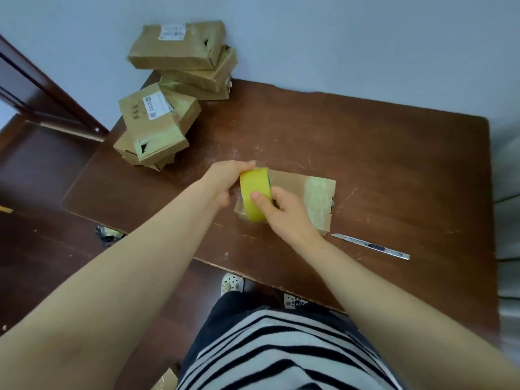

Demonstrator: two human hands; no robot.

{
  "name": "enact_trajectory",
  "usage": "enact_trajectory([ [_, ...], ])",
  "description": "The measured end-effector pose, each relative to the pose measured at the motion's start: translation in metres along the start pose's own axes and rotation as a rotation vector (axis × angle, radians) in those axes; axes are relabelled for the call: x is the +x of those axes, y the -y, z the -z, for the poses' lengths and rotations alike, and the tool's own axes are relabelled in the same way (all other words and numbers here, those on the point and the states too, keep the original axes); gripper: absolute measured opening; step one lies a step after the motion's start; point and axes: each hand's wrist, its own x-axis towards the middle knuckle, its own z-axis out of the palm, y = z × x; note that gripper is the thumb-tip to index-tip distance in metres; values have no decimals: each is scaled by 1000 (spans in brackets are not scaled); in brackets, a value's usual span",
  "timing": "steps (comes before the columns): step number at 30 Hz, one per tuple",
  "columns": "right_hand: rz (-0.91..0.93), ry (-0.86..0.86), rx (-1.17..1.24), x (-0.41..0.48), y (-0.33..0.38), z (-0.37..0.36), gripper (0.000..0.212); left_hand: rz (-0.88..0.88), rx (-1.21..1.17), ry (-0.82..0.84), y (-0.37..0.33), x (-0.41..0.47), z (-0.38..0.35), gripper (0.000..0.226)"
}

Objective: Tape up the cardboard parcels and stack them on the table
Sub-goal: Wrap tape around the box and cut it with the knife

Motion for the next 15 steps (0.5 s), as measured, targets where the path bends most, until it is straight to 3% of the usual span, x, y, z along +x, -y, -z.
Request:
enact_trajectory([
  [4, -122, -226, 75, 9, 9, -2, 39, -120, 81, -14, -18, 26, -9, 20],
  [8, -250, -362, 134, 12, 20, -3, 39, -233, 205, 78, -22, 49, -20, 22],
  [12, -337, -463, 191, 0, 24, -15, 51, -271, 208, 5, -28, 78, -15, 23],
  [15, -367, -528, 271, -7, 28, -36, 49, -324, 318, 122, -40, 97, -7, 13],
])
